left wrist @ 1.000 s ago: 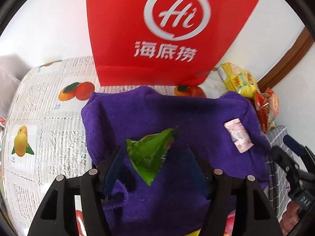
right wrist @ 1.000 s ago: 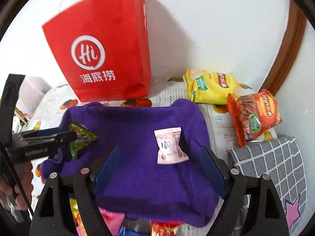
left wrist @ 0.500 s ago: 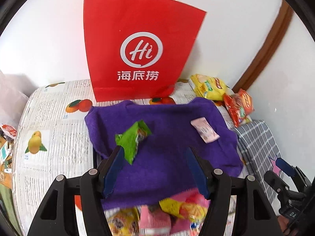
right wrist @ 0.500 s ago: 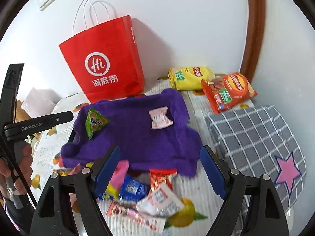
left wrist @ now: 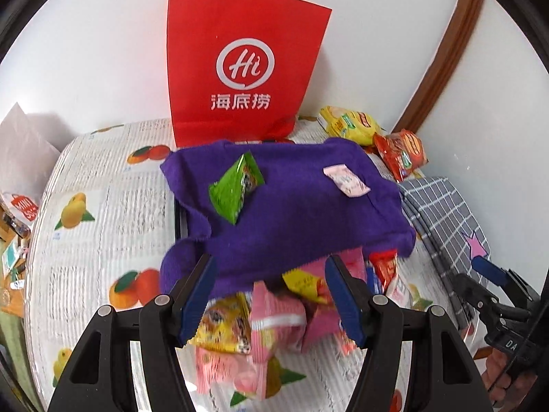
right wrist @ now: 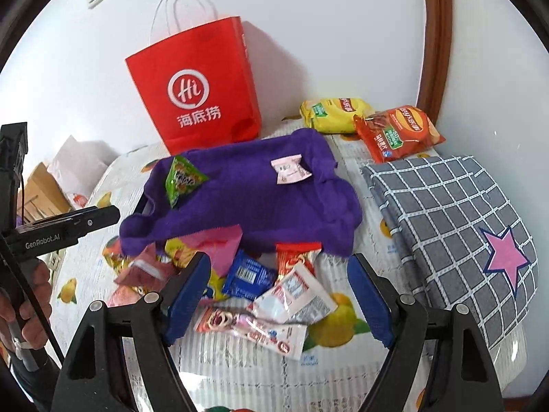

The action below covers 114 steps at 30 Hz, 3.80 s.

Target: Organize snacks

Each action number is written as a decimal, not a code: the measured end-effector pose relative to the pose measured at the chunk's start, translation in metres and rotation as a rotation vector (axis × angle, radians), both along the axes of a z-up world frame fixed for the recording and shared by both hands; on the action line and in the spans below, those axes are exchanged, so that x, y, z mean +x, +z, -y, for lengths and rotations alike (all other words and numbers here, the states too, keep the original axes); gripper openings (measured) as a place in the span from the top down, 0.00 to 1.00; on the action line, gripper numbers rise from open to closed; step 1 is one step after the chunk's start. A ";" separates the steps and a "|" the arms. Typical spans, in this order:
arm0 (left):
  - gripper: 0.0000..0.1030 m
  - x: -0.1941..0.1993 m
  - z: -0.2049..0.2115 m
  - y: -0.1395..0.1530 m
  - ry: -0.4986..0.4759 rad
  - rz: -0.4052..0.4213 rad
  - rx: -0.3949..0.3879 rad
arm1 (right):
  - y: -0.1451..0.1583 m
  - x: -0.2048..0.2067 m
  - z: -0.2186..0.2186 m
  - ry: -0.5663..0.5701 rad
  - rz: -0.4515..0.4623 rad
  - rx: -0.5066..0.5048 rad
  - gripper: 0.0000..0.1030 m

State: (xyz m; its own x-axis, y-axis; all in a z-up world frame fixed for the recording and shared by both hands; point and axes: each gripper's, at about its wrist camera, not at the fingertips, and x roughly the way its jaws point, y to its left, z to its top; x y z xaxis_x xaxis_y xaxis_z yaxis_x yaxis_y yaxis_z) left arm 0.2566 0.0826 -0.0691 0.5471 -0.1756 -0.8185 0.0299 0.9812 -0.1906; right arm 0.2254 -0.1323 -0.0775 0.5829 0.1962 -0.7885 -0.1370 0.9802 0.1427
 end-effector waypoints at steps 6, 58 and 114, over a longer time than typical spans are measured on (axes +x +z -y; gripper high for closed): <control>0.38 -0.019 -0.005 -0.015 -0.013 -0.012 0.005 | -0.014 -0.010 -0.010 0.000 -0.023 -0.003 0.20; 0.50 -0.040 -0.016 -0.071 -0.078 -0.057 -0.049 | -0.086 0.016 -0.027 -0.016 -0.172 -0.090 0.44; 0.58 -0.065 -0.062 -0.060 0.081 -0.094 -0.088 | -0.097 0.007 0.023 0.061 -0.135 -0.084 0.41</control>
State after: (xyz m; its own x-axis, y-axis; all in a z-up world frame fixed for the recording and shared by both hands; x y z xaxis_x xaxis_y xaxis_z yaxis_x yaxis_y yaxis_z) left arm 0.1913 0.1441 -0.1289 0.4838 -0.2076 -0.8502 -0.0706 0.9590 -0.2743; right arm 0.2320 -0.1551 -0.1743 0.4595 0.1581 -0.8740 -0.1822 0.9799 0.0814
